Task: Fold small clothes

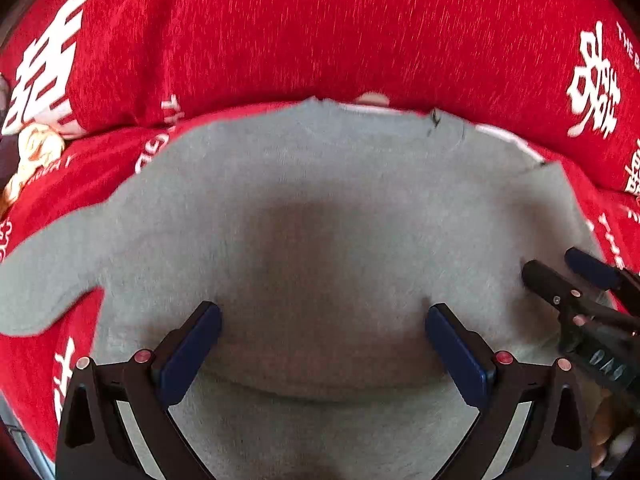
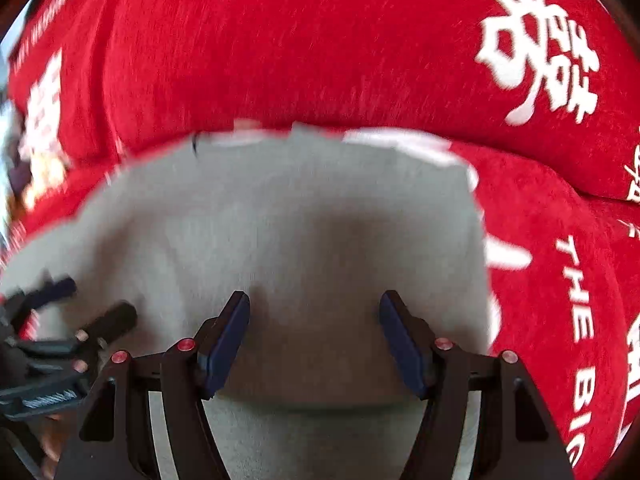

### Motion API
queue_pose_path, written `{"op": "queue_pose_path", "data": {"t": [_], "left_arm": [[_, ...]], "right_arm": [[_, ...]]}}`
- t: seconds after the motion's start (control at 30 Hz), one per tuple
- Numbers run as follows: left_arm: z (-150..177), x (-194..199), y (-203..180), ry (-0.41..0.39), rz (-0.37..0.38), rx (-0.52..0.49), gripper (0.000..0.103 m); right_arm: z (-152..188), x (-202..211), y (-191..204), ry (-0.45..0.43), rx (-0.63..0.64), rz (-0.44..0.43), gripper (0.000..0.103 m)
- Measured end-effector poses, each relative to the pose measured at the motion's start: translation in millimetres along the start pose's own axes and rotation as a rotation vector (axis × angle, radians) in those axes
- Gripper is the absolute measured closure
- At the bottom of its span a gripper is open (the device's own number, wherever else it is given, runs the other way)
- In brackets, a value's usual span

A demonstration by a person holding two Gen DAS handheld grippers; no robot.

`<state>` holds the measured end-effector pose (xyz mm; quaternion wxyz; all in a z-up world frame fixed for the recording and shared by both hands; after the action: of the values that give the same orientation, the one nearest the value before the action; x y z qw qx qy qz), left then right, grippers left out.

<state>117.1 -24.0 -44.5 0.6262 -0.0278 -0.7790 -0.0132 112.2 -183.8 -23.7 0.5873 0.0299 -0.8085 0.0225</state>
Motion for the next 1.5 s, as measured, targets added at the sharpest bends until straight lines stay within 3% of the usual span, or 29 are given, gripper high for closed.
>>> {"op": "queue_pose_path", "data": {"t": [0.07,0.2,0.37,0.43,0.8,0.97,1.07,1.17,1.33,1.43,1.5], "left_arm": [[5.0,6.6,1.7,-0.013,-0.015,-0.005,0.000],[14.8,26.7,3.8,-0.053,0.030,0.000,0.000],[29.8,13.3,12.2,-0.008,0.030,0.017,0.000],[41.5,15.7,13.3,-0.033,0.004,0.002,0.000],[126.1,38.2,23.9,-0.109,0.015,-0.046,0.000],[153.3,46.9,41.2,-0.092,0.045,-0.033,0.000],[154.7,61.2,88.0,-0.143,0.047,0.095,0.000],[142.4,62.7,163.0,-0.172,0.023,0.302,0.000],[124.8,36.1,314.3,-0.128,-0.013,0.761,0.000],[117.6,24.4,367.3,-0.134,-0.013,0.923,0.000],[104.1,19.2,385.3,-0.122,-0.054,0.963,0.000]], "right_arm": [[6.2,8.4,2.8,0.005,-0.002,0.040,0.031],[16.4,35.2,13.5,-0.063,-0.002,-0.012,0.030],[38.6,25.6,26.1,0.011,0.005,-0.005,0.030],[56.3,23.7,28.9,0.033,0.006,0.000,0.030],[158.5,58.5,29.4,-0.085,0.060,-0.001,0.022],[194.6,68.8,31.1,-0.102,0.114,0.020,0.021],[195.8,76.3,30.4,-0.062,0.119,-0.003,0.021],[186.9,81.3,35.3,-0.066,0.118,-0.023,0.021],[172.9,82.8,71.5,-0.077,0.177,-0.019,0.021],[168.5,80.4,95.1,-0.063,0.216,-0.021,0.021],[166.7,76.5,108.8,-0.053,0.251,-0.006,0.021]]}}
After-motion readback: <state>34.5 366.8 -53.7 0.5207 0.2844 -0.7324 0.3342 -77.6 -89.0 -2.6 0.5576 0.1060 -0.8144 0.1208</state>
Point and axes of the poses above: each gripper's, at about its wrist camera, not at the fingertips, and x roughly against the way its jaws point, y to its left, z to its underside, the point moved 5 cm from there along -x, roughly the way its jaws point, and after that the axes turned 15 degrees about y, right-handed, at the moved point
